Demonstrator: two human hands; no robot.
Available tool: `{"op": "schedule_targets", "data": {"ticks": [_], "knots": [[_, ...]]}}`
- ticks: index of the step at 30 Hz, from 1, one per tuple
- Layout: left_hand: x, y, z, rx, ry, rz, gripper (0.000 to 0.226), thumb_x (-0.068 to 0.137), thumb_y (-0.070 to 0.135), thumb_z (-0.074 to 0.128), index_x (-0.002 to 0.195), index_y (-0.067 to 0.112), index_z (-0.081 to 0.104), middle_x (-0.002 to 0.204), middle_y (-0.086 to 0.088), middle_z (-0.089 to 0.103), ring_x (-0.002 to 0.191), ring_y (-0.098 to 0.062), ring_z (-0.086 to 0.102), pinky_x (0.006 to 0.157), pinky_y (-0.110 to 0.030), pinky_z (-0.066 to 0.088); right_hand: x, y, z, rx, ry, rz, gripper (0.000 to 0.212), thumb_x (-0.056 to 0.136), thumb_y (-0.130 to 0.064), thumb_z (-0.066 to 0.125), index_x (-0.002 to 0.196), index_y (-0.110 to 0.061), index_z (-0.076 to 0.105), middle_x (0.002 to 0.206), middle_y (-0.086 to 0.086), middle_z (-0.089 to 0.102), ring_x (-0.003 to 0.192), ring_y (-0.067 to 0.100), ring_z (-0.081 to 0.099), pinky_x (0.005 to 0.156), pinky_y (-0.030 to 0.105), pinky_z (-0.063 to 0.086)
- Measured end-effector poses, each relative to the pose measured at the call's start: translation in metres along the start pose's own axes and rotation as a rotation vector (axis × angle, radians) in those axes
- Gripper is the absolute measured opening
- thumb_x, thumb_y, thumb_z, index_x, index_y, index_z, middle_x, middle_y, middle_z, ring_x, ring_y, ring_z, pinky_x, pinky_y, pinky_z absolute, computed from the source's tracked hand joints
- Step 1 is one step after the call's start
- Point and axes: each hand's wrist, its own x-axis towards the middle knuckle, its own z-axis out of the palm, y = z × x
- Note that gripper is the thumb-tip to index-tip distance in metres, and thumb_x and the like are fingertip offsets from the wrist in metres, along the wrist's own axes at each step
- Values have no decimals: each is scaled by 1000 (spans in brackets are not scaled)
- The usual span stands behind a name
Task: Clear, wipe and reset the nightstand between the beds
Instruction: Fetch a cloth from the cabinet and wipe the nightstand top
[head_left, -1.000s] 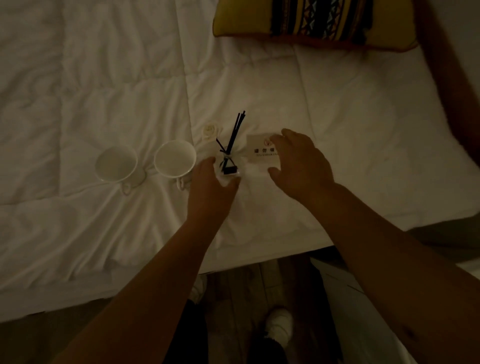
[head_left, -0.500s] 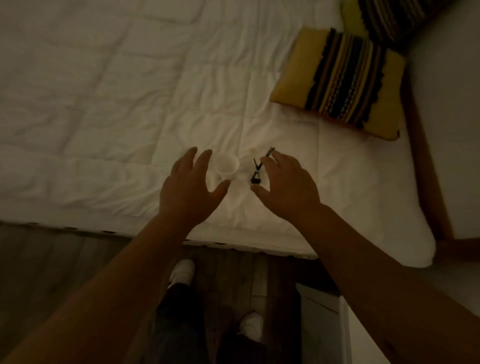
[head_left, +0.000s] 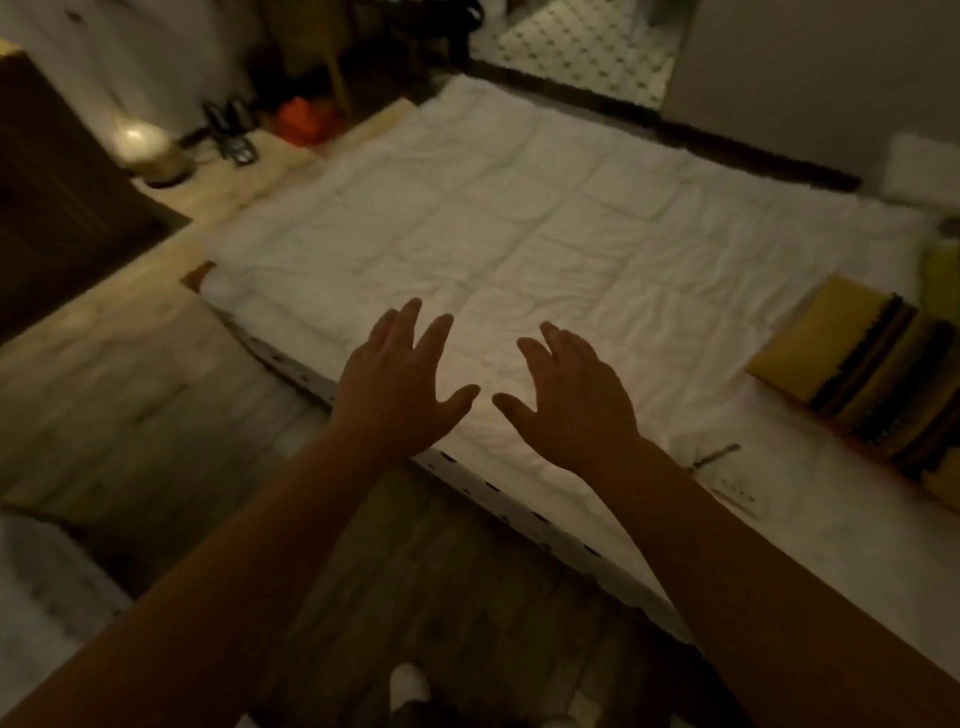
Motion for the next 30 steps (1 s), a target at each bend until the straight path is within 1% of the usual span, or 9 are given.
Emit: {"op": "schedule_targets", "data": {"ticks": [5,8,10,13,15,19,22,26,30], "knots": [[-40,-86,-54,48,19,-234,87,75,75,44,146,33,18,158,-10,20,143,-34,22,107,-54,31,33,-107,-16,-15,24,-190,79,83,-71,35,146,-23,26,158,10,21,144,30,18,110,51,28],[-66,-133,-85,74,90,-340,86,72,77,37,144,35,17,157,-9,23,142,-34,25,105,-54,33,52,-173,-22,-23,53,-309,84,78,-75,25,145,-25,23,158,9,21,144,30,19,110,52,28],[-80,-160,-105,76,117,-398,86,72,77,35,145,35,15,158,-9,22,143,-33,23,107,-53,31,65,-212,-26,-30,79,-389,84,77,-77,22,145,-26,21,158,9,21,144,30,19,110,52,27],[-95,-195,-136,87,139,-451,86,75,74,40,147,32,17,159,-8,17,144,-32,19,109,-53,30,81,-260,-35,-23,110,-483,84,76,-78,22,144,-28,20,158,9,21,144,31,20,109,52,27],[-110,-220,-158,82,161,-500,86,78,71,47,149,32,17,160,-6,14,145,-31,16,109,-52,29,93,-294,-38,-14,111,-563,84,77,-77,27,144,-28,19,158,8,20,144,30,20,110,51,27],[-134,-250,-181,100,150,-595,85,82,69,50,150,32,14,161,-5,10,146,-29,12,111,-52,30,116,-339,-36,11,50,-679,84,80,-73,42,147,-29,17,159,6,15,145,28,15,113,51,25],[-143,-260,-186,105,149,-667,85,82,68,50,150,32,15,161,-4,10,146,-30,13,109,-53,30,130,-360,-28,-2,18,-769,85,80,-71,49,148,-30,17,159,6,16,145,28,15,113,52,26],[-145,-265,-181,114,197,-783,84,82,67,51,149,31,17,160,-6,15,145,-31,16,108,-50,31,152,-376,-13,-25,-23,-867,87,80,-71,49,148,-30,16,160,5,15,145,29,16,113,53,27],[-138,-270,-172,136,181,-853,85,81,68,50,149,32,15,159,-8,14,145,-32,16,109,-51,30,179,-382,-1,-29,-33,-954,87,79,-74,48,147,-30,17,159,5,17,145,29,17,112,52,26]]}}
